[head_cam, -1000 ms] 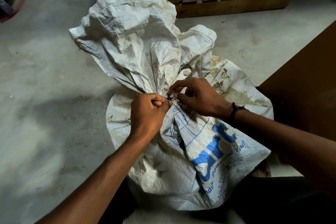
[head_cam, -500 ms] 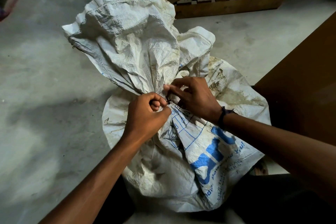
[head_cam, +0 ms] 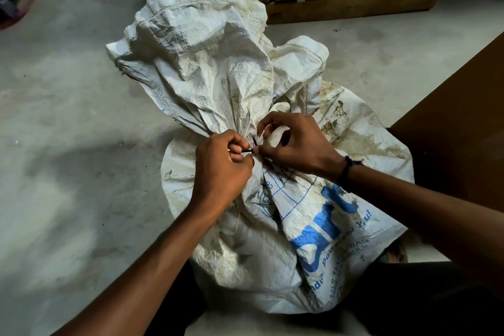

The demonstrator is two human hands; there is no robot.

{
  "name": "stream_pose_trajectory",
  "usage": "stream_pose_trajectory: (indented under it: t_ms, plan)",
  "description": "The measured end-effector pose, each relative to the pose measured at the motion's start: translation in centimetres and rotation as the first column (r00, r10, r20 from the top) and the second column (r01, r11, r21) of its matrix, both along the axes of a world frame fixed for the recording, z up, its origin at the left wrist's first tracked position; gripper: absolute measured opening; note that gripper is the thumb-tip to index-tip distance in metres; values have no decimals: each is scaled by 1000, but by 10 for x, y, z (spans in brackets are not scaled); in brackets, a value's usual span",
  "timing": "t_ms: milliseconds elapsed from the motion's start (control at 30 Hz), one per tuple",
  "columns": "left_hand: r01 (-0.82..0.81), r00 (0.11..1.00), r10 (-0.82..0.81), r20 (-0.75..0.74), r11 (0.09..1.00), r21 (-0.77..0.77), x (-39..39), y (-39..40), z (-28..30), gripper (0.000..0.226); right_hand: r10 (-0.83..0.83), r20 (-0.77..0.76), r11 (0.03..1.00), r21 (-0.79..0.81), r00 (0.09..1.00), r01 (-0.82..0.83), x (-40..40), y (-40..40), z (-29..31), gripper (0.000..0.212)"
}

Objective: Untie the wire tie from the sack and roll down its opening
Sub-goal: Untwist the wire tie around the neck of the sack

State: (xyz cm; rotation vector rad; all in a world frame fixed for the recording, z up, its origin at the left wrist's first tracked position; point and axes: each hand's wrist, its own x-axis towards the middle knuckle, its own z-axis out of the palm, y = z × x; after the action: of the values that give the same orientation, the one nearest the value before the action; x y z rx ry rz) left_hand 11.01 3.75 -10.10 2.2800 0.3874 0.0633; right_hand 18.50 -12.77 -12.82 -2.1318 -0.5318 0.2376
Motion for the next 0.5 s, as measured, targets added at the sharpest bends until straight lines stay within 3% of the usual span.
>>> stream_pose_trajectory:
  t_ms: [233,467,500]
  plan:
    - [10,1000,-10,14,1000,-10,0,-1,0,13,-65,15,997,28,998,65,1,5,-3,22]
    - [63,995,-65,69,998,29,-1,3,-5,14,-32,-123,997,67,992,40,5,-2,1,2]
    - [88,992,-93,85,994,62,-1,4,-6,16,-46,-158,995,79,986,59,4,-3,2,6]
